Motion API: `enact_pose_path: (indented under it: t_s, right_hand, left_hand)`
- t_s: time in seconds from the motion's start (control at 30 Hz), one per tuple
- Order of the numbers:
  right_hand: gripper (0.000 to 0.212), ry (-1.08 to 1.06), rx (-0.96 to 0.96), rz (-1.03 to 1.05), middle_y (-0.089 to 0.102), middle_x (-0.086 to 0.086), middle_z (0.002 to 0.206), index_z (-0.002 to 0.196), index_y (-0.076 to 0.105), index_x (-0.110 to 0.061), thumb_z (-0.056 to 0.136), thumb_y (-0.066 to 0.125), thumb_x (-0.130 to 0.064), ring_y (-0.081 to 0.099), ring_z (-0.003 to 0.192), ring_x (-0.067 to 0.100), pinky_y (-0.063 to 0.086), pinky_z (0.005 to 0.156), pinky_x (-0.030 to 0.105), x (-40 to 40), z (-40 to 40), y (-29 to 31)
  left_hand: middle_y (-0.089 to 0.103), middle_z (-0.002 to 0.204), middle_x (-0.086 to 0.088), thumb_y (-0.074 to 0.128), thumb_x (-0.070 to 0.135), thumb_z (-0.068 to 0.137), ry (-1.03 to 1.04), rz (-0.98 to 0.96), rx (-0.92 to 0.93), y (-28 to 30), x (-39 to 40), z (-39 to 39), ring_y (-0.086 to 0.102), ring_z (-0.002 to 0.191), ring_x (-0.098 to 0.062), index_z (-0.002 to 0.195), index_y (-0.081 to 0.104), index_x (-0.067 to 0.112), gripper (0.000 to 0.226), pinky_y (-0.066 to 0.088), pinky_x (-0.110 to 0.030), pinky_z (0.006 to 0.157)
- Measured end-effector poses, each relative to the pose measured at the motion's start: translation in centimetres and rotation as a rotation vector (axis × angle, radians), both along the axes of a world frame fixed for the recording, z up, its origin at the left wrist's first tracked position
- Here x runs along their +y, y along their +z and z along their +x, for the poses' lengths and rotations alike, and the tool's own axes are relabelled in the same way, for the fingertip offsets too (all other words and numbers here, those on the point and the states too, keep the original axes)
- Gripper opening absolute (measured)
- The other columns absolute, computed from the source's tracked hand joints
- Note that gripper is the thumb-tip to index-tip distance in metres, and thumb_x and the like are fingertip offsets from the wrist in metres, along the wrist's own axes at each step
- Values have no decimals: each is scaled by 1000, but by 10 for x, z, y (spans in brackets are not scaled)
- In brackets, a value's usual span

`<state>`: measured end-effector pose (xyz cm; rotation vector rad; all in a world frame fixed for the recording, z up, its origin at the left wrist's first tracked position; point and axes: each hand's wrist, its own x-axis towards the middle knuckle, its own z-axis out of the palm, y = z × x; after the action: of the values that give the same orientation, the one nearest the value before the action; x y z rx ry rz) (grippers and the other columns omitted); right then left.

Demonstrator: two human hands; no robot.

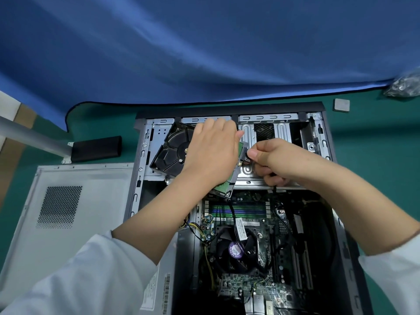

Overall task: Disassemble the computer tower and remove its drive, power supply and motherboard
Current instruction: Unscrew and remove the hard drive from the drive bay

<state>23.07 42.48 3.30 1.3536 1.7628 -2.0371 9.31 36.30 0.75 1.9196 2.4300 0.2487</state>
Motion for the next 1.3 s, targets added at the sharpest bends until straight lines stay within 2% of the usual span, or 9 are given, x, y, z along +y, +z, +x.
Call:
enact_pose_path:
  t_s: [0.17,0.33,0.53,0.67,0.8,0.93,1.03,1.13,1.3]
  right_hand:
    - [27,48,-124,436,48,2,66,75,42,-20,101,39,-26,44,58,19,38,61,30,-22,-7,-12]
    - [29,14,-59,210,43,-4,50,74,48,-16,101,42,-25,35,47,15,29,49,29,-4,-2,-8]
    - [30,40,-113,389,46,1,60,73,45,-17,101,40,-26,40,49,16,32,53,26,-16,-5,-13]
    - [28,38,-64,171,45,-7,46,78,50,-15,101,41,-27,35,36,8,28,40,20,-2,-1,-2]
    - [16,101,-66,589,53,-5,69,92,45,-22,99,42,-35,50,62,14,36,55,28,-26,6,-9]
    - [27,110,-77,760,46,-14,66,118,40,-22,97,48,-35,46,58,2,33,49,24,-34,8,-13]
    - [22,167,-150,908,54,-18,69,113,41,-18,94,50,-12,41,54,-3,30,44,24,-34,6,-19]
    - [38,236,-184,946,67,-11,103,110,39,-18,81,45,5,55,67,15,35,46,26,-33,7,-22]
    - [35,259,-232,1050,67,-12,105,105,37,-20,78,48,0,60,72,24,21,42,22,-34,8,-20]
  left_hand:
    - [35,86,3,24,33,103,-2,6,0,-2,-1,1,27,81,-18,86,31,21,21,23,-30,79]
    - [36,87,3,25,34,103,-6,-14,-7,-2,0,0,28,82,-17,88,38,20,24,25,-32,82]
    - [44,90,0,25,33,103,-10,-5,14,-3,0,-1,27,82,-17,91,44,17,28,24,-32,80]
    - [49,92,-2,25,35,102,-13,-31,-5,-1,1,-1,34,85,-19,88,38,20,24,24,-31,82]
    - [47,92,-1,24,35,102,-11,-29,-2,0,0,0,35,86,-21,87,33,21,22,25,-31,82]
    - [41,88,1,23,35,102,-6,-36,-2,1,0,1,36,86,-20,87,34,21,23,26,-32,83]
    - [42,88,1,24,35,102,-8,-36,3,1,0,0,39,88,-22,87,36,21,24,26,-33,84]
    - [48,91,-2,25,35,102,-15,-38,14,1,0,-1,41,89,-24,90,43,18,28,26,-33,83]
    - [50,93,-3,24,35,102,-21,-32,32,-1,0,-1,41,90,-23,90,44,18,29,25,-31,82]
